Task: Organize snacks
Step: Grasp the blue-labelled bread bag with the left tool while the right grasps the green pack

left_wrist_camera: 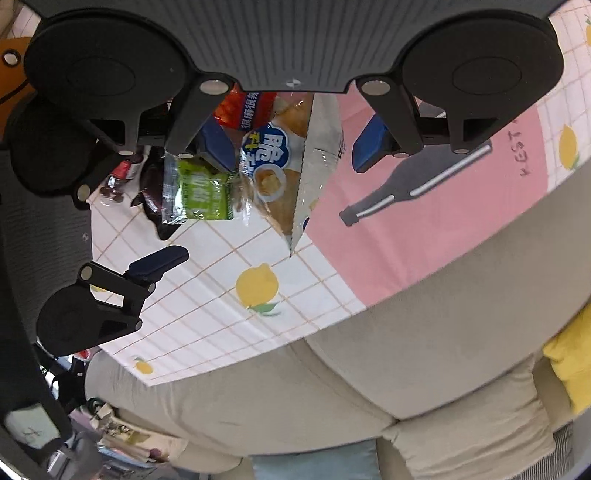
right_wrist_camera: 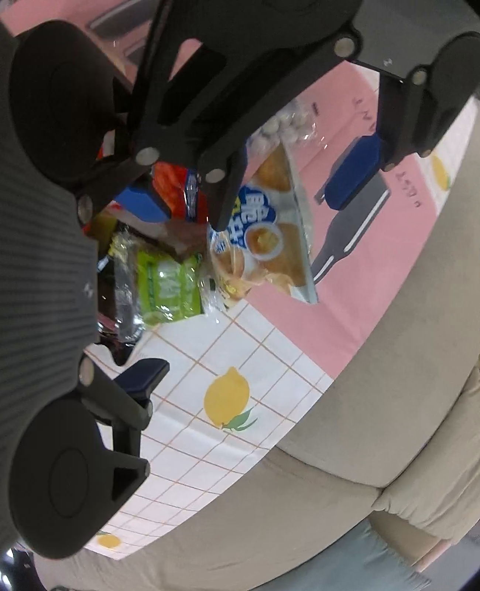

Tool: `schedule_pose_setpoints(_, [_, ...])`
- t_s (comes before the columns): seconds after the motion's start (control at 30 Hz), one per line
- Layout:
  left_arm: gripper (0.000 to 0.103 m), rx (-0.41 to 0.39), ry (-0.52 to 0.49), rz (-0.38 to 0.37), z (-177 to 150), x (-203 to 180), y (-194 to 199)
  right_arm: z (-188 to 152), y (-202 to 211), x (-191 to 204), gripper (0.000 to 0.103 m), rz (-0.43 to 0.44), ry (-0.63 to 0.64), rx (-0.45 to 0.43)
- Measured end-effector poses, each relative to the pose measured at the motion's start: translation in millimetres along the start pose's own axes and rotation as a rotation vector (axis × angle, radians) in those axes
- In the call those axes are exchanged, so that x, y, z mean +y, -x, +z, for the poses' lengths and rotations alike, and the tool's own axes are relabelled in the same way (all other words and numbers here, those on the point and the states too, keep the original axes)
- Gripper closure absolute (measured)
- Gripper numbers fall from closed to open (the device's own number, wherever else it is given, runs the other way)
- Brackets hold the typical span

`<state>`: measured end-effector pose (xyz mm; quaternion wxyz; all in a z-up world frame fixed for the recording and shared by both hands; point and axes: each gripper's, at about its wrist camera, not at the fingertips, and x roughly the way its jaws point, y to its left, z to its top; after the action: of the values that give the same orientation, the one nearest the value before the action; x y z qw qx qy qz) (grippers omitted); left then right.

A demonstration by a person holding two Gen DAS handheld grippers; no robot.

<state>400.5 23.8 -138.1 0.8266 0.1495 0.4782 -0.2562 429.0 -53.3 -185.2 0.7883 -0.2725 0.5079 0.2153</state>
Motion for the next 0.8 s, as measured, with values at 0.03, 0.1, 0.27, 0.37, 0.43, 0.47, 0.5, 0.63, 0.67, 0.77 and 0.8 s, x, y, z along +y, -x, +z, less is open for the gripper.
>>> schedule_pose_setpoints(0.03, [0.019,0.007,0.009,-0.007,0.3,1.4,-3.6,0.8,-3.2,-0.4,0.025,0.003,0.005,0.002])
schedule_pose_setpoints(0.1, [0.021,0.013,0.021,-0.022,-0.2,3.7,-9.0,2.2,-8.1,-0.6,0.025,0.016,0.012,0.009])
schedule_pose_setpoints(0.27, [0.029,-0.012,0.040,-0.026,-4.9,6.8,-11.5,3.2,-17.8,-0.4,0.029,0.017,0.006,0.019])
schedule_pose_setpoints(0.37, [0.038,-0.020,0.049,-0.023,-6.7,9.5,-9.8,3.6,-22.2,-4.3,0.030,0.026,-0.014,0.025])
schedule_pose_setpoints(0.43, [0.047,-0.022,0.051,-0.018,-7.6,10.6,-8.9,4.4,-25.1,-7.6,0.033,0.035,-0.027,0.030])
schedule_pose_setpoints(0.47, [0.051,-0.026,0.056,-0.012,-8.2,10.8,-8.0,5.0,-26.8,-9.7,0.035,0.041,-0.039,0.035])
schedule_pose_setpoints(0.5, [0.053,-0.033,0.065,-0.010,-8.8,10.8,-6.6,5.5,-28.3,-11.6,0.038,0.045,-0.052,0.039])
schedule_pose_setpoints(0.63, [0.063,-0.058,0.095,0.013,-13.7,7.1,-1.5,5.2,-32.6,-18.7,0.046,0.077,-0.119,0.053])
schedule_pose_setpoints(0.67, [0.063,-0.067,0.109,0.027,-15.5,5.6,0.7,4.9,-32.4,-18.4,0.047,0.076,-0.125,0.049])
schedule_pose_setpoints(0.77, [0.065,-0.098,0.150,0.059,-19.0,2.5,9.1,3.7,-30.2,-12.7,0.053,0.057,-0.109,0.037])
schedule_pose_setpoints(0.8, [0.065,-0.105,0.166,0.076,-19.7,1.5,13.0,3.6,-28.5,-9.9,0.054,0.047,-0.100,0.035])
